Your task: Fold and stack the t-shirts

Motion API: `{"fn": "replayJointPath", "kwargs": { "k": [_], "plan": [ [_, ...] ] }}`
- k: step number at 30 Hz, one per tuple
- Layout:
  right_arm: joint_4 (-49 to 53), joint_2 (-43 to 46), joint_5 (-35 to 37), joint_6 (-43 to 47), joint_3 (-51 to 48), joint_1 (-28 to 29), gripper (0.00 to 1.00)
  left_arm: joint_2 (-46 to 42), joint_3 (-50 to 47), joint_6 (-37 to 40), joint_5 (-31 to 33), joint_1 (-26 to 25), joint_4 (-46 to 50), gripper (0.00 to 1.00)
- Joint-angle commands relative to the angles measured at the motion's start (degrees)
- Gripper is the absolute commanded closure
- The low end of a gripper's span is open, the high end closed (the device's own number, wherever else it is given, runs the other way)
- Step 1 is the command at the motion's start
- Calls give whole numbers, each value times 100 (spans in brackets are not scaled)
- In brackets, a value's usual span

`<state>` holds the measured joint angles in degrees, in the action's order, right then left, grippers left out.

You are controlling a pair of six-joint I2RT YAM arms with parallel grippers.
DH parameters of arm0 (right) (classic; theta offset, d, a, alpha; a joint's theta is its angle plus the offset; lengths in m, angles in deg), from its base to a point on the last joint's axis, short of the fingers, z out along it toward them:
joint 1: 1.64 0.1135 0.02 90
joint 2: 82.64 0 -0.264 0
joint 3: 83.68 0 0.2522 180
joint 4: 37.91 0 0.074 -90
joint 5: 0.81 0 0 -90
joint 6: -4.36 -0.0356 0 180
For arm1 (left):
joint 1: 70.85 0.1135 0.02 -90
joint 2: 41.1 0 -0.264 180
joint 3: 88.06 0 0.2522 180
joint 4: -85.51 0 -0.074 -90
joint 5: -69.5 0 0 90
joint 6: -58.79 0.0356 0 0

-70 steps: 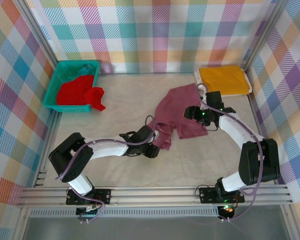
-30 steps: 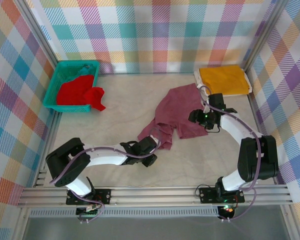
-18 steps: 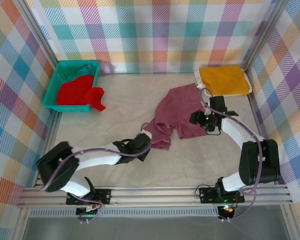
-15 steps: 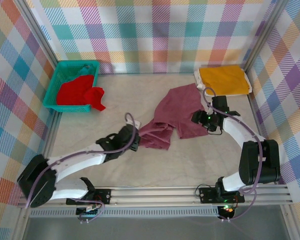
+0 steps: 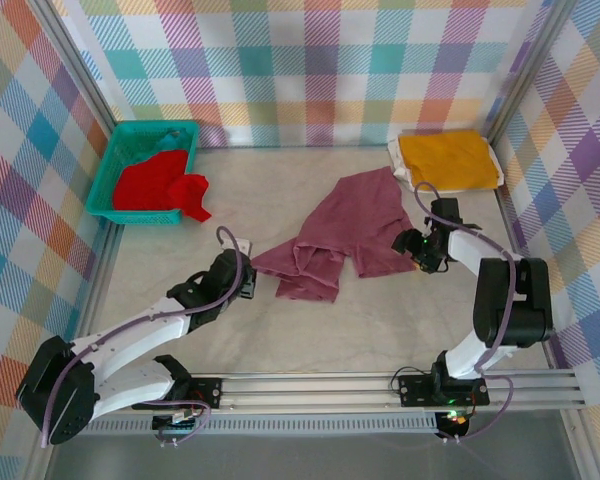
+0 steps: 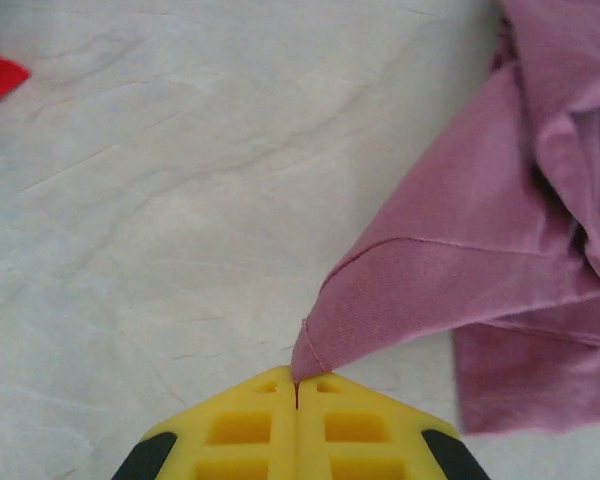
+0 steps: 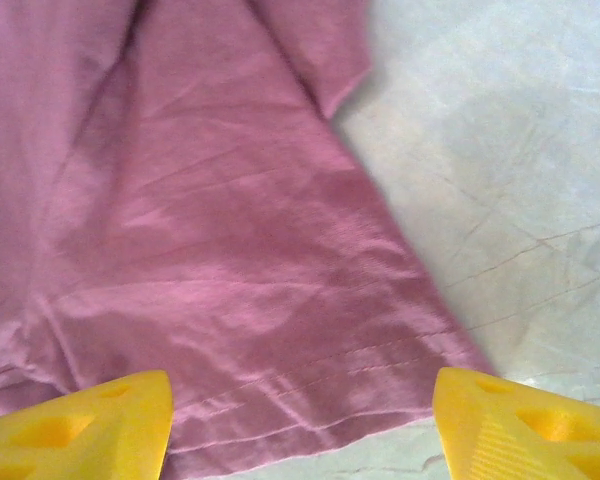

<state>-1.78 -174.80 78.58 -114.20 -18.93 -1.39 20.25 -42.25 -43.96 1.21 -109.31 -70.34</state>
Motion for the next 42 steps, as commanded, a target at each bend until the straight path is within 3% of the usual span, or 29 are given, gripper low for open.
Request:
{"fn": "replayJointPath", "kwargs": {
  "k": [1,4,7,9,11,15,23,27,29,33,42],
  "plan": [
    [-214,-298,-200,-69,-35,-38,33,-302,-268,-369,304,323,-99,100],
    [-401,-538,-376,-131,-48,-42,40,-483,-455,-641,305,633,-196,100],
    [-615,-580,-600,-177,-115,-42,66,-582,-522,-680,77,876,-336,100],
    [-659,-490,-678,-187,-134,-35,76,-626,-500,-675,114,950,-311,100],
    [-654,-274,-713,-174,-168,-42,88,-696,-427,-657,115,1068,-245,100],
    [-688,539,-764,-171,-290,-48,100,-915,-235,-530,33,1277,-106,100],
    [-117,2156,-788,-265,-287,-168,100,-1348,327,-218,-129,1643,738,100],
    [99,2446,-1007,-295,-343,-341,100,-1493,390,-178,-343,1789,916,100],
    [203,2322,-710,-259,-478,-325,58,-1448,310,-191,-362,1798,890,100],
    [321,1543,-782,31,-492,-304,53,-1234,117,-303,-335,1807,776,100],
    [23,16,-790,447,-110,537,44,-1127,-76,-509,-546,1815,310,100]
  ]
}}
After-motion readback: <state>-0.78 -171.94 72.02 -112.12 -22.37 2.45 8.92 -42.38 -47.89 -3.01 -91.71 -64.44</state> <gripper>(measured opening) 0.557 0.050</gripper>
